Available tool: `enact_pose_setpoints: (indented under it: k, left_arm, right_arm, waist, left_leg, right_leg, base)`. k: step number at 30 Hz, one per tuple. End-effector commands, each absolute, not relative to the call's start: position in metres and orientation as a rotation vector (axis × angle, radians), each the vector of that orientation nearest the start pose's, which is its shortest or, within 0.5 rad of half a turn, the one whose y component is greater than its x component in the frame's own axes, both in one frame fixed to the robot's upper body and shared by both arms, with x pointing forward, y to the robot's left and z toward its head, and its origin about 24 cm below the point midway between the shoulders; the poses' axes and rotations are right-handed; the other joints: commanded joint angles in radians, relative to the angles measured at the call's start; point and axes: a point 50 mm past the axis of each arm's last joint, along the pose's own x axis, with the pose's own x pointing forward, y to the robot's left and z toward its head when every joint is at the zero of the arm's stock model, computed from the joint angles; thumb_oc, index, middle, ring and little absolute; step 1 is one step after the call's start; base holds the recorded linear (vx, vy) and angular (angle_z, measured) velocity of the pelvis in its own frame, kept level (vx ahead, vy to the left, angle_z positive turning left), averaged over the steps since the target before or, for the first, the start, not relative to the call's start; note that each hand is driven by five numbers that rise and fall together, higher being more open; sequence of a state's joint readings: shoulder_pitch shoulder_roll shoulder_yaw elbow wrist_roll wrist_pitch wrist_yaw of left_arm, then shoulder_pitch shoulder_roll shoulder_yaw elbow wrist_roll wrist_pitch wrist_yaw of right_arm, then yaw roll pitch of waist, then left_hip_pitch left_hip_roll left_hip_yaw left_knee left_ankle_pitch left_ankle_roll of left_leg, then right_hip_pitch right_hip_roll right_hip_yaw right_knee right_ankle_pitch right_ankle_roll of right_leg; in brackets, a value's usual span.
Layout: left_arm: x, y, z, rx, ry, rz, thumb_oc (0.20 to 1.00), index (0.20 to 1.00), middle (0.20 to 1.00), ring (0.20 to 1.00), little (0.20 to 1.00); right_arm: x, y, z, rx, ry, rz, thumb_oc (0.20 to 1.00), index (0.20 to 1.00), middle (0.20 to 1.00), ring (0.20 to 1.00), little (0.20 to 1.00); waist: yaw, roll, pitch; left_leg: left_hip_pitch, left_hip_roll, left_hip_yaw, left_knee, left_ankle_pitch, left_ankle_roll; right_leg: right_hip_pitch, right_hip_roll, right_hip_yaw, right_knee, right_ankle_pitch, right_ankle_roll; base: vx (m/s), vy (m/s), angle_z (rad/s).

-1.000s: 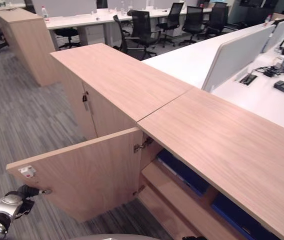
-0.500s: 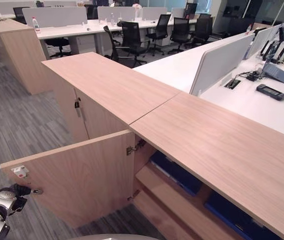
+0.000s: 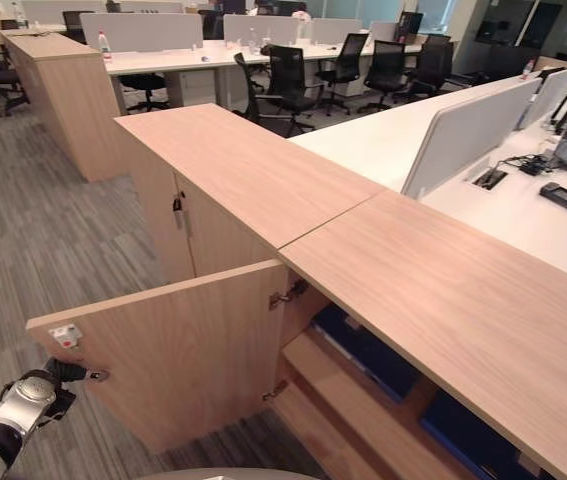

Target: Put the empty folder in the office cabinet

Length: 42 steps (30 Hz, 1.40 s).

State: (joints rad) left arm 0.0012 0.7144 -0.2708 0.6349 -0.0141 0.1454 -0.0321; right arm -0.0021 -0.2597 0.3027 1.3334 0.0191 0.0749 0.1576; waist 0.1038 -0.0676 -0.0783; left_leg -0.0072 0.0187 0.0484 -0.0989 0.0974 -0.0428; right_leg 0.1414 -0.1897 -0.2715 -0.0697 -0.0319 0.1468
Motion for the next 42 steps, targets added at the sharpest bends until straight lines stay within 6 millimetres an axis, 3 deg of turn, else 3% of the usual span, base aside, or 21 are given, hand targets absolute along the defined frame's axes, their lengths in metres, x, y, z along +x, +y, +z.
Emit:
enact_pose_setpoints:
  k: [1, 4, 8, 14, 22, 31, 33, 37, 41, 42]
  left_arm:
    - [0.254, 0.214, -0.026, 0.489, 0.408, -0.354, 1.000, 1.000, 1.000, 1.000, 1.000]
    - [0.238, 0.190, -0.040, 0.395, 0.429, -0.417, 1.000, 1.000, 1.000, 1.000, 1.000]
    - [0.220, 0.176, -0.052, 0.331, 0.475, -0.472, 1.000, 1.000, 1.000, 1.000, 1.000]
    - [0.208, 0.167, -0.051, 0.280, 0.481, -0.530, 1.000, 1.000, 1.000, 1.000, 1.000]
    - [0.208, 0.154, -0.046, 0.293, 0.462, -0.616, 1.000, 1.000, 1.000, 1.000, 1.000]
    - [0.209, 0.164, -0.042, 0.317, 0.472, -0.606, 1.000, 1.000, 1.000, 1.000, 1.000]
    - [0.211, 0.167, -0.041, 0.325, 0.472, -0.593, 1.000, 1.000, 1.000, 1.000, 1.000]
    - [0.213, 0.177, -0.041, 0.328, 0.485, -0.536, 1.000, 1.000, 1.000, 1.000, 1.000]
    - [0.212, 0.182, -0.042, 0.323, 0.494, -0.511, 1.000, 1.000, 1.000, 1.000, 1.000]
    - [0.212, 0.186, -0.044, 0.313, 0.498, -0.480, 1.000, 1.000, 1.000, 1.000, 1.000]
  right_arm:
    - [0.080, -0.230, -0.166, -0.312, 1.395, 0.189, 1.000, 1.000, 1.000, 1.000, 1.000]
    - [0.084, -0.226, -0.166, -0.304, 1.381, 0.179, 1.000, 1.000, 1.000, 1.000, 1.000]
    - [0.088, -0.223, -0.166, -0.296, 1.363, 0.165, 1.000, 1.000, 1.000, 1.000, 1.000]
    - [0.091, -0.224, -0.165, -0.286, 1.344, 0.140, 1.000, 1.000, 1.000, 1.000, 1.000]
    - [0.073, -0.233, -0.167, -0.240, 1.411, 0.065, 1.000, 1.000, 1.000, 1.000, 1.000]
    - [0.060, -0.233, -0.169, -0.189, 1.464, 0.032, 1.000, 1.000, 1.000, 1.000, 1.000]
    - [0.061, -0.231, -0.169, -0.184, 1.460, 0.043, 1.000, 1.000, 1.000, 1.000, 1.000]
    - [0.056, -0.230, -0.170, -0.170, 1.467, 0.048, 1.000, 1.000, 1.000, 1.000, 1.000]
    - [0.054, -0.231, -0.170, -0.173, 1.476, 0.051, 1.000, 1.000, 1.000, 1.000, 1.000]
    - [0.061, -0.233, -0.169, -0.188, 1.451, 0.056, 1.000, 1.000, 1.000, 1.000, 1.000]
  waist:
    - [-0.051, 0.013, 0.032]
    - [-0.044, 0.009, 0.040]
    - [-0.036, 0.007, 0.049]
    - [-0.030, 0.009, 0.065]
    - [-0.035, 0.007, 0.123]
    - [-0.071, 0.009, 0.196]
    - [-0.073, 0.018, 0.212]
    - [-0.071, 0.035, 0.205]
    - [-0.056, 0.028, 0.186]
    - [-0.029, 0.006, 0.174]
  left_leg:
    - [0.061, -0.021, -0.005, 0.039, -0.144, 0.034]
    - [0.057, -0.025, -0.015, 0.043, -0.146, 0.038]
    - [0.049, -0.027, -0.029, 0.044, -0.144, 0.041]
    - [0.032, -0.035, -0.050, 0.046, -0.139, 0.046]
    - [-0.015, -0.058, -0.059, 0.050, -0.131, 0.064]
    - [-0.067, -0.090, 0.011, 0.031, -0.120, 0.087]
    - [-0.084, -0.078, 0.014, 0.038, -0.114, 0.091]
    - [-0.112, -0.056, 0.019, 0.052, -0.109, 0.091]
    - [-0.151, -0.047, 0.022, 0.080, -0.101, 0.088]
    - [-0.189, -0.045, 0.031, 0.115, -0.100, 0.081]
  right_leg:
    - [-0.070, 0.043, -0.024, -0.017, 0.079, 0.001]
    - [-0.070, 0.042, -0.024, -0.015, 0.078, -0.001]
    - [-0.074, 0.039, -0.034, -0.013, 0.078, -0.001]
    - [-0.083, 0.032, -0.045, -0.009, 0.085, 0.002]
    - [-0.135, 0.008, -0.043, 0.002, 0.118, 0.020]
    - [-0.263, -0.038, 0.009, 0.026, 0.201, 0.061]
    - [-0.276, -0.053, 0.031, 0.065, 0.186, 0.069]
    - [-0.222, -0.094, 0.092, 0.155, 0.127, 0.044]
    - [-0.183, -0.115, 0.105, 0.195, 0.127, 0.044]
    - [-0.134, -0.111, 0.087, 0.160, 0.117, 0.052]
  base:
    - [0.00, 0.000, 0.00]
    - [-0.01, 0.007, 0.06]
    - [-0.02, 0.004, 0.13]
    - [-0.02, 0.022, 0.27]
    - [-0.06, 0.054, 0.07]
    - [-0.12, 0.105, -0.26]
    - [-0.17, -0.009, -0.33]
    - [-0.10, -0.046, 0.10]
    - [-0.08, -0.140, -0.14]
    - [-0.10, -0.208, -0.23]
